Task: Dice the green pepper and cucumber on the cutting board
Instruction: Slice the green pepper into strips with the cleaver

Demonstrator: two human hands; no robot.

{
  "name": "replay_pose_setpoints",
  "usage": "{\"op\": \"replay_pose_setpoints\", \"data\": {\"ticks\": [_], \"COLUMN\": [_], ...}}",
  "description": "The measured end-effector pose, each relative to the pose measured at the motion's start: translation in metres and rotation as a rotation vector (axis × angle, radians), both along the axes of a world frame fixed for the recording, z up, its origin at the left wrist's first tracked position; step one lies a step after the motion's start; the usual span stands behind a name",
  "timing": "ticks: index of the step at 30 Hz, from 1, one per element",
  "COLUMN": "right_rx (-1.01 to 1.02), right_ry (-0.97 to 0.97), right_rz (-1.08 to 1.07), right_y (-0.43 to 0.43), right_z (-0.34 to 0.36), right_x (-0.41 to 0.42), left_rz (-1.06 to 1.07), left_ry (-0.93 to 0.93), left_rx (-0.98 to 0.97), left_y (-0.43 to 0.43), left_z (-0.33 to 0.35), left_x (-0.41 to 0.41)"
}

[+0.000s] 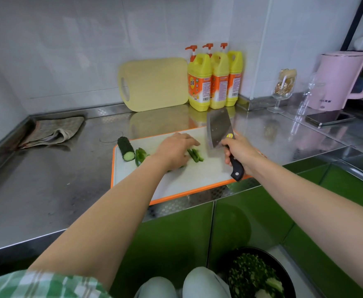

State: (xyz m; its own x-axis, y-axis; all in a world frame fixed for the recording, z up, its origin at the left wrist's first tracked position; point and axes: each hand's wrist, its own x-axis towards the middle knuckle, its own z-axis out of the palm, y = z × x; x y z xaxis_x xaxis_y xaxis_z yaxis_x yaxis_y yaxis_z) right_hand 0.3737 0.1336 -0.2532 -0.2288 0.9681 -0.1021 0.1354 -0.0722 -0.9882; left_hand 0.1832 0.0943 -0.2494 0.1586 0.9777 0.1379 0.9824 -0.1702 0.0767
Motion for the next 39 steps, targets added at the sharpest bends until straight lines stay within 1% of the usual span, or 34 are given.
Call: {"op": "replay_pose_setpoints", "data": {"ticks": [2, 5, 8, 12, 15, 18, 20, 25, 30, 33, 39], "right_rx": [-0.035, -0.073, -0.062, 0.02, 0.163, 0.274, 0.307, 0.36, 0.386, 0.391, 0.442], "right_ry": [0.019, 0.025, -0.072, -0.187, -0.349, -0.491, -0.575, -0.898, -1.071, -1.093, -0.945], "right_rz": [-0.009, 0.02, 0.098, 0.158, 0.187, 0.221, 0.258, 0.333, 0.345, 0.323, 0.18], "right_y": [0.003, 0.006, 0.006, 0.004, 0.003, -0.002, -0.005, -0.015, -0.016, -0.014, -0.007], "right_z": [-0.005, -0.005, -0.004, -0.003, 0.007, 0.028, 0.04, 0.044, 0.036, 0.03, 0.016], "right_x": [0.004, 0.007, 0.005, 0.001, 0.001, 0.001, 0.0, -0.008, -0.017, -0.025, -0.023], "left_rz": [-0.029, -0.017, 0.068, 0.137, 0.153, 0.193, 0.219, 0.242, 0.24, 0.227, 0.218], "left_ry": [0.058, 0.077, 0.081, 0.059, 0.04, -0.034, -0.074, -0.125, -0.174, -0.178, -0.175], "left_rx": [-0.073, -0.018, 0.059, 0.123, 0.142, 0.159, 0.179, 0.215, 0.223, 0.233, 0.261], "left_y": [0.01, 0.017, 0.016, 0.011, 0.007, 0.003, 0.001, -0.002, -0.003, -0.005, -0.008], "left_z": [-0.005, -0.008, -0.011, -0.018, -0.018, -0.018, -0.02, -0.025, -0.029, -0.029, -0.031], "left_x": [0.005, 0.008, 0.007, 0.006, 0.006, 0.005, 0.005, 0.007, 0.008, 0.007, 0.007]}}
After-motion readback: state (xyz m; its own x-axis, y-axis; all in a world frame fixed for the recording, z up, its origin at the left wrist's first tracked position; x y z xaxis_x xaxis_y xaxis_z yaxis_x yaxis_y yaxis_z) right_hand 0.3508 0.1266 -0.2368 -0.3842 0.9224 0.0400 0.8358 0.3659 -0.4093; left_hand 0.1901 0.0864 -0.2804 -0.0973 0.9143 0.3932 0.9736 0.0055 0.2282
